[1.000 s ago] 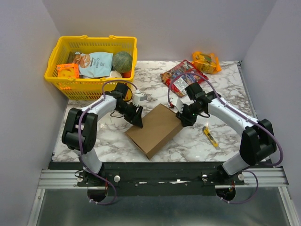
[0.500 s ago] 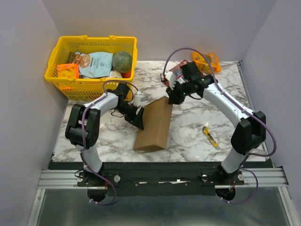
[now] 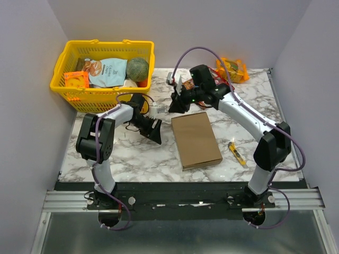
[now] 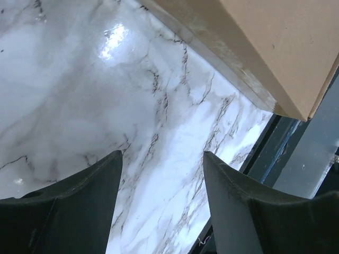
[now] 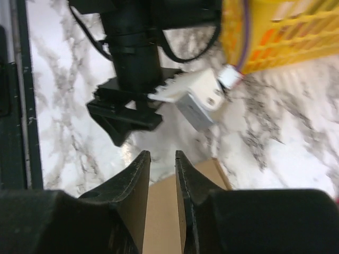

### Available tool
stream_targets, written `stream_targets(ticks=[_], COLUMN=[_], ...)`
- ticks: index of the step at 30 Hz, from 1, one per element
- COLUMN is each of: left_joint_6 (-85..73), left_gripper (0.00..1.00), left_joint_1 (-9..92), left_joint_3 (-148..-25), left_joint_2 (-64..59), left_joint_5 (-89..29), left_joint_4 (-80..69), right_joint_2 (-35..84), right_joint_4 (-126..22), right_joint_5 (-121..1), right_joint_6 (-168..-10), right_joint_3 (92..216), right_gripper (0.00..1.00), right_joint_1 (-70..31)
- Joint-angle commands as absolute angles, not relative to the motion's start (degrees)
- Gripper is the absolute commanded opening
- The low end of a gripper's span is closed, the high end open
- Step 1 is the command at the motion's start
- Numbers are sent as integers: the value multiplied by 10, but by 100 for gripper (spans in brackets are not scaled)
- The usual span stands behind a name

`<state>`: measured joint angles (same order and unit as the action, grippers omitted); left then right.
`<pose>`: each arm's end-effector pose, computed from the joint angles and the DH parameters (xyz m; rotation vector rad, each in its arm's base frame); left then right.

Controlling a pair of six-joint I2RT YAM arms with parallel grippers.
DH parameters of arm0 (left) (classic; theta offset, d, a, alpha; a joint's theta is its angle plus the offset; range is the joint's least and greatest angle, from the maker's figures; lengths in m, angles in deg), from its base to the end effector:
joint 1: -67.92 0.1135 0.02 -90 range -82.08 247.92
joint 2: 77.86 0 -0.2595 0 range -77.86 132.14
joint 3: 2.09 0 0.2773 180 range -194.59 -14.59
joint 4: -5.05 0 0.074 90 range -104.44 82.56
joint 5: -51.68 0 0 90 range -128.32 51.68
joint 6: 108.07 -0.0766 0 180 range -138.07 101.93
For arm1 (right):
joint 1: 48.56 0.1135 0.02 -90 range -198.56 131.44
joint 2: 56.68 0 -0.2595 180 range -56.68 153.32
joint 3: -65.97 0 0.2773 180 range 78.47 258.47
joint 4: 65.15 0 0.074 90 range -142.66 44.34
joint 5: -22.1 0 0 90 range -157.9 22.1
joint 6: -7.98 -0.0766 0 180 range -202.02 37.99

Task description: Unpack the express box

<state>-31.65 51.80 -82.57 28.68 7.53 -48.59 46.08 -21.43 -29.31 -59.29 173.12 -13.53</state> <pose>0.3361 -0.1544 0.1151 0.8071 2.6345 -1.1697 0.3471 0.3016 0.3030 -1.3750 1.7416 0.8730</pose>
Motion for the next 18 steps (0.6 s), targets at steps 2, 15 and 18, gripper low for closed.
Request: stream_targets(ticks=[2, 15, 18], left_joint_6=[-297, -231, -241], left_gripper=[70, 71, 70], left_joint_1=[541, 500, 496], left_joint_3=[-828, -824, -845], left_joint_2=[269, 237, 247], left_joint_5=[104, 84, 91], left_joint_4=[-458, -375, -389], right_joint_2=[403, 331, 329], right_joint_4=[-215, -227, -238], right_joint_5=[-324, -297, -328], right_joint_6=[-683, -720, -716], right_joint_3=[1686, 1401, 1373], right_gripper=[58, 76, 70], right_joint_1=[-259, -368, -368])
